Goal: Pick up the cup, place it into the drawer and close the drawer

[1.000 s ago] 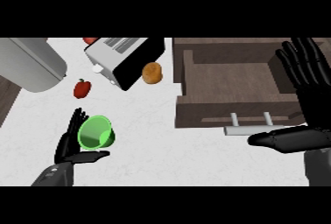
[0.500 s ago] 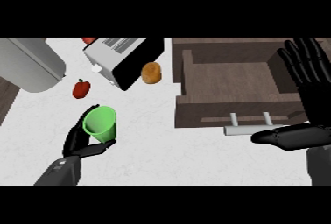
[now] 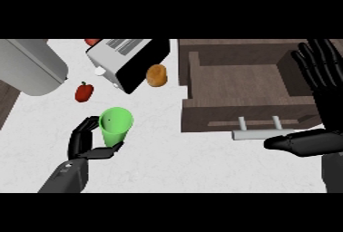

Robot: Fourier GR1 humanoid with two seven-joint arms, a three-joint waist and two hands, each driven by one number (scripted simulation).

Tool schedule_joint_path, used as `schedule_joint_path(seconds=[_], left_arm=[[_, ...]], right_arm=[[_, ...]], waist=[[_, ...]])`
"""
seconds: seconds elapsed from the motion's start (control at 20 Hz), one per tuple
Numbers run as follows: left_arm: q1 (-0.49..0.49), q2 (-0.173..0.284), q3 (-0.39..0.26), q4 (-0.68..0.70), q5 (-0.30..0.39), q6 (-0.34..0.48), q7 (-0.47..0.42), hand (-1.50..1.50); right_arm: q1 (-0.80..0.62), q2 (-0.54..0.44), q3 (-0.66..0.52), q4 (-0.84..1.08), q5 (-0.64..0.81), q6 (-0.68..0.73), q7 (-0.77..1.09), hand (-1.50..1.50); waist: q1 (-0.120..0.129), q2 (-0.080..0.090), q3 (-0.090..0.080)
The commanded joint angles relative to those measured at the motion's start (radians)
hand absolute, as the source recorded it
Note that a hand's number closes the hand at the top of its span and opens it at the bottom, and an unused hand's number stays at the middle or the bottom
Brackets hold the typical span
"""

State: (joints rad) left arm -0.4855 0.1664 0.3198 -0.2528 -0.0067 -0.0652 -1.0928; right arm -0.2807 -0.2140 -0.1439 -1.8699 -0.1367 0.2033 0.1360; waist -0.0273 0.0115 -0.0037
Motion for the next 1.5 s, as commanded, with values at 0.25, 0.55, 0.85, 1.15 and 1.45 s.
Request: schedule_joint_path(seconds=[0.25, 0.55, 0.85, 1.15, 1.45], left_arm=[[-0.058, -0.037, 0.098, -0.047, 0.087, 0.029, -0.136, 1.5], [-0.141, -0.02, 0.025, -0.111, 0.06, -0.14, -0.046, 1.5], [-0.212, -0.109, -0.05, -0.309, 0.058, -0.068, 0.133, 1.5], [-0.308, -0.163, -0.151, -0.497, 0.081, -0.022, 0.381, 1.5], [-0.417, -0.166, -0.316, -0.62, 0.159, 0.168, 0.595, 1.5]], right_arm=[[-0.002, 0.007, 0.002, 0.028, 0.012, -0.002, -0.021, -1.5], [-0.024, -0.013, -0.025, 0.042, -0.007, -0.003, 0.009, -1.5], [0.018, 0.015, -0.004, 0.035, 0.036, -0.019, -0.041, -1.5], [-0.015, 0.008, -0.012, 0.032, 0.054, -0.049, 0.004, -1.5], [0.046, 0.007, -0.023, 0.013, 0.028, -0.015, -0.038, -1.5]], waist=[[0.008, -0.003, 0.001], [0.015, -0.007, 0.002], [0.037, -0.018, 0.005], [0.04, -0.021, 0.004], [0.021, -0.018, 0.004]])
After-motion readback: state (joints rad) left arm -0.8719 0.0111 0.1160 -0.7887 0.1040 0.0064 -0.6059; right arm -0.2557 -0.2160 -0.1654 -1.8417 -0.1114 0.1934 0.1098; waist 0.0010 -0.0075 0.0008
